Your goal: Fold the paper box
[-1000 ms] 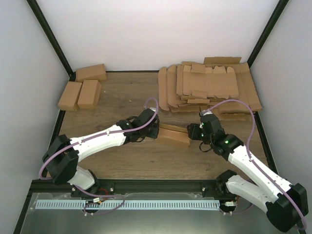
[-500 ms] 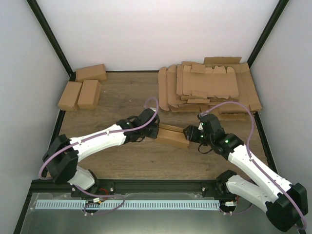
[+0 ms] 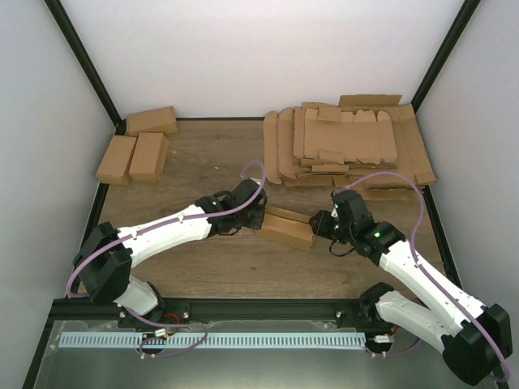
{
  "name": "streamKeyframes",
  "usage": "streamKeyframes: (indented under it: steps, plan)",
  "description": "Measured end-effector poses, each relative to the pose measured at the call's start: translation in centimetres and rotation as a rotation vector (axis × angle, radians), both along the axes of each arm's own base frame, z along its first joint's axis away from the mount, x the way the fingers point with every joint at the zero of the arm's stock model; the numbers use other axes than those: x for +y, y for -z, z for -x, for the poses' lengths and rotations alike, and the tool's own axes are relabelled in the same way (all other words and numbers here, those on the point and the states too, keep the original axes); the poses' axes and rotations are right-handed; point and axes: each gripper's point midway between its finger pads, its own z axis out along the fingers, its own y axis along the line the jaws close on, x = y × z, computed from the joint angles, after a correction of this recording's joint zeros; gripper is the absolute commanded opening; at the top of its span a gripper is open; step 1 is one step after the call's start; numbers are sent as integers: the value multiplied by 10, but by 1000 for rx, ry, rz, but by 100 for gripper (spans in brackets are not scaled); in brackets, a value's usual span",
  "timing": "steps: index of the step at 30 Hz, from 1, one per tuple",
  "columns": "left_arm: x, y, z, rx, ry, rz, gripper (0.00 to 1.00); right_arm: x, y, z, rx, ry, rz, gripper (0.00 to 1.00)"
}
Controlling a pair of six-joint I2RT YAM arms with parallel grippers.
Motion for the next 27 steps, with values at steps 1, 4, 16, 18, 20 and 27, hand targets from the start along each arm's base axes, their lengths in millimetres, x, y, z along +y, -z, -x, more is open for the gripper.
streamKeyframes:
  steps: [1,4,16,18,20,27]
  plan:
    - [0,0,0,0,0,-1,4,0,0,0,3,2,1,24]
    - [1,0,0,-1,1,-5,4,-1,1,1,10,11,-1,22]
    - [-1,0,1,-9,4,-18,4,-4,12,2,95,69,5,13]
    - [-1,0,1,-11,3,-22,4,-4,12,3,103,75,4,11]
    - [-1,1,1,-13,3,-26,4,-5,12,3,110,80,5,9]
    - [-3,1,1,-25,3,-38,4,-5,11,4,143,102,9,7]
